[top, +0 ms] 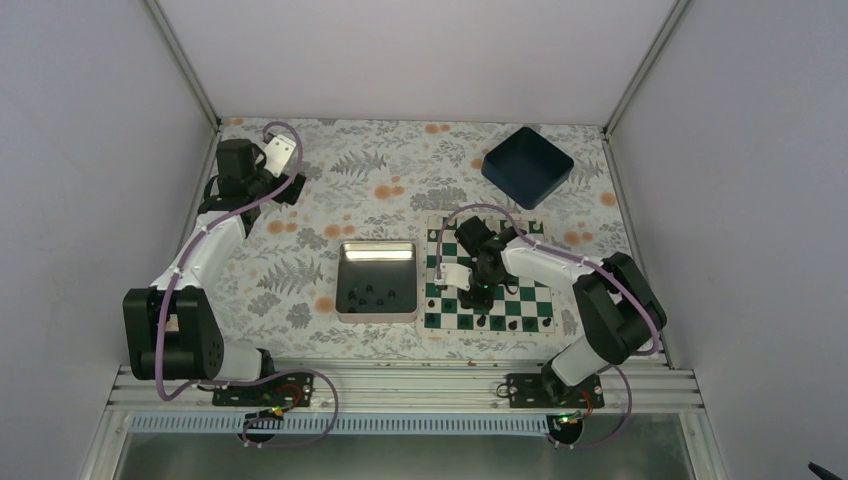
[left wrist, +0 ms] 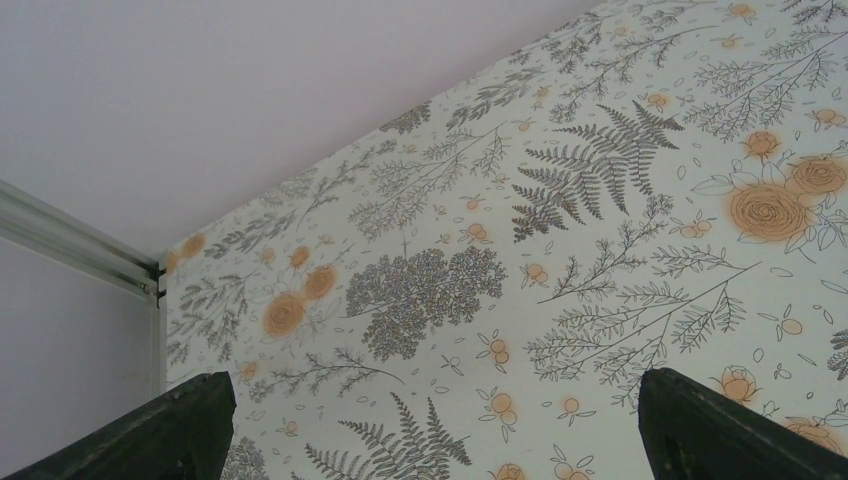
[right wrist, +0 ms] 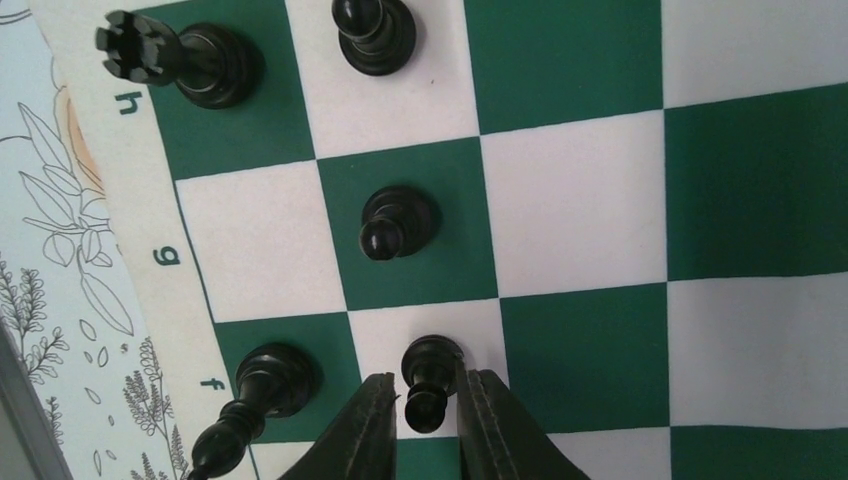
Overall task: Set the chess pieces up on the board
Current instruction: Place the chess piece on the chessboard.
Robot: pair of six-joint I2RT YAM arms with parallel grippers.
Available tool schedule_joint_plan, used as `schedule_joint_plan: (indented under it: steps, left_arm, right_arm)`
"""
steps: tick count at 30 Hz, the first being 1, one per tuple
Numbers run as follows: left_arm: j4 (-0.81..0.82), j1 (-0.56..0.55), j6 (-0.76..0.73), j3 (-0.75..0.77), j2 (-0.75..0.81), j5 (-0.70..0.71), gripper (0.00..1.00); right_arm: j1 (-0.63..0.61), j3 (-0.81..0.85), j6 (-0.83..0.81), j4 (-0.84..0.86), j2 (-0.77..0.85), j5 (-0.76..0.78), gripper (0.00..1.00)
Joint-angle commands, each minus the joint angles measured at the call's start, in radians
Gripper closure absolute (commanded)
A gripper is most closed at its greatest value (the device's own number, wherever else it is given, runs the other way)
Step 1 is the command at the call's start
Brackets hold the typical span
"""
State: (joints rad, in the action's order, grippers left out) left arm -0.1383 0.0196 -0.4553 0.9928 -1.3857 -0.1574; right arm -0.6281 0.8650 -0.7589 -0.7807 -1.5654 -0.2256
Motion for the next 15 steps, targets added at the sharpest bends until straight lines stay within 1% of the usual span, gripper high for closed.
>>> schedule_joint_plan:
  steps: [1,5,8,12,15]
  left_arm:
    - [0.004,-0.001,0.006,0.031,-0.007,0.0,0.0]
    - [0.002,-0.001,0.004,0.033,-0.008,-0.001,0.0]
    - [0.003,-0.002,0.004,0.032,-0.004,-0.001,0.0]
    - [0.005,-0.001,0.004,0.03,-0.003,-0.001,0.0]
    - [0.007,-0.001,0.005,0.029,0.001,-0.004,0.0]
  right_arm:
    - [-0.01,0.007,-0.014,-0.002,0.005,-0.001,0.78]
    - [-0.011,0.032,-0.013,-0.04,0.024,-0.005,0.7]
    - [-0.01,0.079,-0.01,-0.075,0.059,-0.005,0.66]
    - [-0.024,0.213,-0.011,-0.147,0.074,-0.04,0.62]
    - [-0.077,0.313,-0.004,-0.167,0.026,-0.008,0.6]
